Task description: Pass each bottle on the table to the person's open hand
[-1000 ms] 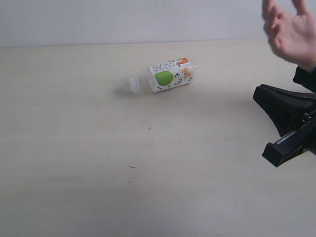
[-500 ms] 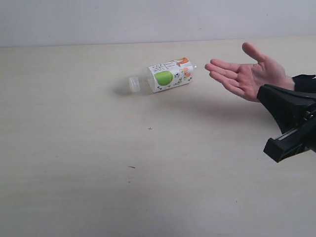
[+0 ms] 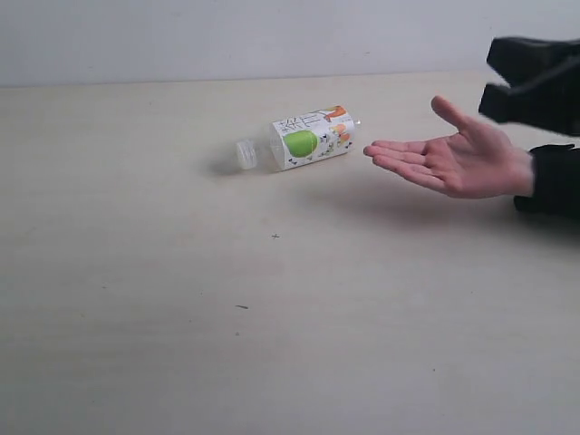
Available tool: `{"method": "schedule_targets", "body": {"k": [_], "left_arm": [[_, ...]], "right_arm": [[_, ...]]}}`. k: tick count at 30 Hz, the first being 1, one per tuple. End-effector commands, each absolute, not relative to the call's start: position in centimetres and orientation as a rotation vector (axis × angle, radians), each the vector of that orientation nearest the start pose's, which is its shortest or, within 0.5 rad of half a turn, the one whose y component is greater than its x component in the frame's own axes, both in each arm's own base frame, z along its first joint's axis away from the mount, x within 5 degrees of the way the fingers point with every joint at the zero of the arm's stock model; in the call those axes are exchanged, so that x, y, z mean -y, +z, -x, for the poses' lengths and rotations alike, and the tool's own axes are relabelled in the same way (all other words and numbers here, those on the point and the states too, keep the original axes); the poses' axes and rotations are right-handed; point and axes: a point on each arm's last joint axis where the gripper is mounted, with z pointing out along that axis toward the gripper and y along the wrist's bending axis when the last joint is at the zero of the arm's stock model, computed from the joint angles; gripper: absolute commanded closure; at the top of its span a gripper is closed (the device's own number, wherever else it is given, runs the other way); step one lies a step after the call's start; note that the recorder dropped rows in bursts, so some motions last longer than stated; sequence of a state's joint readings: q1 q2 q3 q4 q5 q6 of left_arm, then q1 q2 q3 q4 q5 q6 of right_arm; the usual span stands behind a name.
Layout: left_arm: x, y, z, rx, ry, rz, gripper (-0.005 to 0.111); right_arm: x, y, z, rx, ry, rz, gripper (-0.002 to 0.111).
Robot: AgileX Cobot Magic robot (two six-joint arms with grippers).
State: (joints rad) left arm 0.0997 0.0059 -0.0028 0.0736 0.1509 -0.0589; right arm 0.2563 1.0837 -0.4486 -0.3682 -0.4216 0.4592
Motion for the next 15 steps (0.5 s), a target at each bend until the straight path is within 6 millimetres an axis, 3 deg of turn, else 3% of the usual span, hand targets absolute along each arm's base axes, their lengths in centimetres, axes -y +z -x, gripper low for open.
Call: {"method": "schedule_targets", "body": {"k": [1, 4, 7, 10, 13, 15], "left_arm": [[-0.6, 20.0, -5.6, -1.629, 0.094, 0.074, 0.105], [-0.6, 20.0, -5.6, -1.629, 0.094, 0.074, 0.105], [-0.6, 20.0, -5.6, -1.629, 0.094, 0.074, 0.105], [-0.6, 20.0, -5.6, -1.629, 0.094, 0.074, 0.105], [-0.6, 20.0, -5.6, -1.629, 0.094, 0.074, 0.105], [-0.6, 20.0, -5.6, -1.629, 0.094, 0.074, 0.105]], "right_arm": [[-7.0, 29.6, -23.0, -1.732, 0.407, 0.161, 0.108], [-7.1, 30.9, -25.4, -1.824, 0.311, 0.160, 0.108], [-6.9, 31.0, -28.0, -1.983, 0.171, 0.149, 0.108], [-6.8, 30.4, -30.5, -2.135, -0.007, 0.245, 0.108], [-7.4, 29.5, -33.2, -2.237, -0.129, 0.463, 0.108], [-8.3, 28.6, -35.3, -2.314, -0.188, 0.761, 0.108]]}}
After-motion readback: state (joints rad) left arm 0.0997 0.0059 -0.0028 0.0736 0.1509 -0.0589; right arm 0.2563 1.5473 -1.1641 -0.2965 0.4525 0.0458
